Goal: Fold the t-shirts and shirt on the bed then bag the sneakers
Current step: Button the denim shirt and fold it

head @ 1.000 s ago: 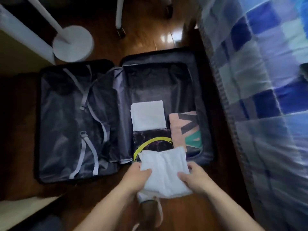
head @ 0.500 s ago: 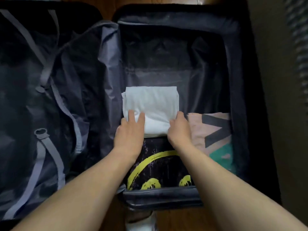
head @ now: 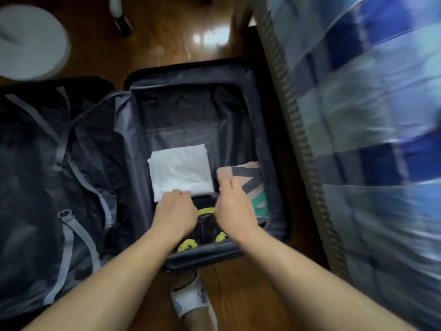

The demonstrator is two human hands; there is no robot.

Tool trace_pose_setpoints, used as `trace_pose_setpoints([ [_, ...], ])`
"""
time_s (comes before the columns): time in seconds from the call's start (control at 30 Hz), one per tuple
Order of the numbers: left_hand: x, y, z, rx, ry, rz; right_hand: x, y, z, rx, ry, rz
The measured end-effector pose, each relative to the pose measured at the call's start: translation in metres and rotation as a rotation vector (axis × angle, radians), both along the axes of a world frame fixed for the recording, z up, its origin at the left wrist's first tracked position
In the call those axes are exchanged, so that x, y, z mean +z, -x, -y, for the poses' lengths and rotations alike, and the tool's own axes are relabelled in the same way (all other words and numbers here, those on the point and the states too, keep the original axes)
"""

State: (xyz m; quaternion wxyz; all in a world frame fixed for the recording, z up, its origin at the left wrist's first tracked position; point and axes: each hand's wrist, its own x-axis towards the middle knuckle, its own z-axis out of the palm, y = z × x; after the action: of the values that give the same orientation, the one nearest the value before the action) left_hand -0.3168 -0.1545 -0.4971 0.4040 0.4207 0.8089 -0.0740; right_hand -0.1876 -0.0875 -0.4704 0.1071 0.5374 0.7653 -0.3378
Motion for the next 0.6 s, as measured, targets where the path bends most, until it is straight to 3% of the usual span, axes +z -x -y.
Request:
trace_pose_setpoints([
  [0.1,0.099,-0.056,0.002,0.263,-0.11,0.162,0.109,-0.083,0.005,-0.212,0.128,0.025],
  [0.23,0.233,-0.126,-0.01,0.294,-0.125,0.218,0.246,-0.217,-0.005,-0.469,0.125,0.021],
  [0.33,0.297,-0.172,-0.041,0.441,-0.091,0.331,0.313,-0.303,-0.028,-0.575,0.126,0.111],
  [0.43,0.34,-0.207,-0.078,0.504,-0.136,0.432,0.331,-0.338,-0.079,-0.516,0.152,0.085],
  [0.5,0.366,-0.225,-0.105,0.492,-0.206,0.45,0.322,-0.325,-0.128,-0.559,0.205,-0.086],
  [0.6,0.396,-0.235,-0.127,0.498,-0.255,0.405,0.302,-0.274,-0.203,-0.982,0.443,-0.426],
])
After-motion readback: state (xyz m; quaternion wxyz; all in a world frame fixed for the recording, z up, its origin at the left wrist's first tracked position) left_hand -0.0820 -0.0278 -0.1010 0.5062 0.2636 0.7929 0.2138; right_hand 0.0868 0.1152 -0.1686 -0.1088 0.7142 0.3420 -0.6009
